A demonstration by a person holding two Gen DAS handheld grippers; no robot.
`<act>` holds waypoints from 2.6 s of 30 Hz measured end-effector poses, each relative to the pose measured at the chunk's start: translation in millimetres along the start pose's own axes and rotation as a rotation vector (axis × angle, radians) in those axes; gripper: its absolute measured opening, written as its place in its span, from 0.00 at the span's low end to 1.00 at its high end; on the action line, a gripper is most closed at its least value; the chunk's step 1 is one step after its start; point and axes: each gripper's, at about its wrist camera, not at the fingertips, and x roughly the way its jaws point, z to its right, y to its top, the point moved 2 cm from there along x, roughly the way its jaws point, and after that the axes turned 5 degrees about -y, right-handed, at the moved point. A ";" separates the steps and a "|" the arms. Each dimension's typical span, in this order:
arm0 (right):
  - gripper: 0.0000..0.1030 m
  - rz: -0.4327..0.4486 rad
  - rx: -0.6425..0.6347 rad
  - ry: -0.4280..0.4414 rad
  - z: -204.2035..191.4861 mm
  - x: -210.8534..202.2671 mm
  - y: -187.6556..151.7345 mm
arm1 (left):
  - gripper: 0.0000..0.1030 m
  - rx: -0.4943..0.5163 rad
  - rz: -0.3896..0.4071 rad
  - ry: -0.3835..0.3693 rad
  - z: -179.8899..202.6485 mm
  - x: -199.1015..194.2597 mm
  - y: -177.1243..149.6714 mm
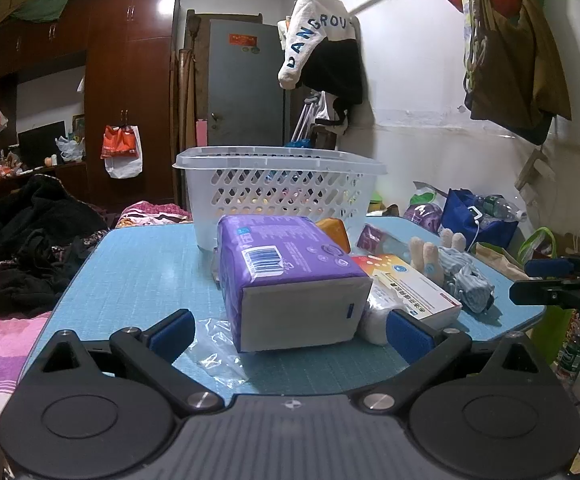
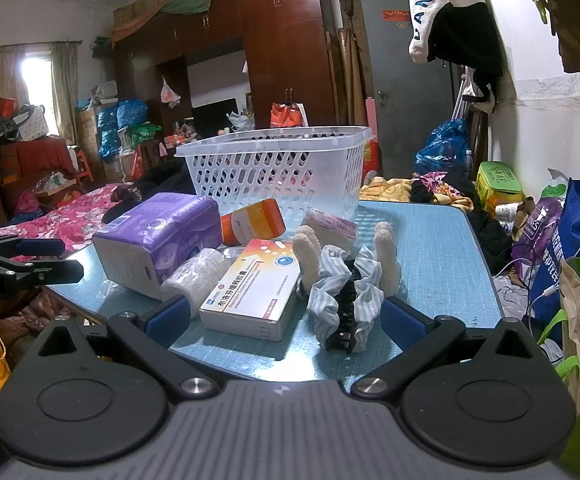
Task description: Organize objects
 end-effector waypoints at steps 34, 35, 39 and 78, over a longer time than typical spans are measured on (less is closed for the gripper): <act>1.00 -0.004 -0.001 0.000 0.4 1.6 -1.4 | 0.99 0.004 -0.010 -0.007 4.7 1.2 -2.8; 1.00 -0.004 -0.001 0.000 0.4 1.6 -1.4 | 0.99 0.004 -0.010 -0.007 5.0 0.8 -3.2; 1.00 -0.005 -0.001 0.000 0.4 1.6 -1.5 | 0.99 0.004 -0.011 -0.007 4.7 1.2 -2.8; 1.00 0.162 0.097 -0.176 69.5 19.3 18.4 | 1.00 0.117 0.143 -0.115 77.1 30.7 49.3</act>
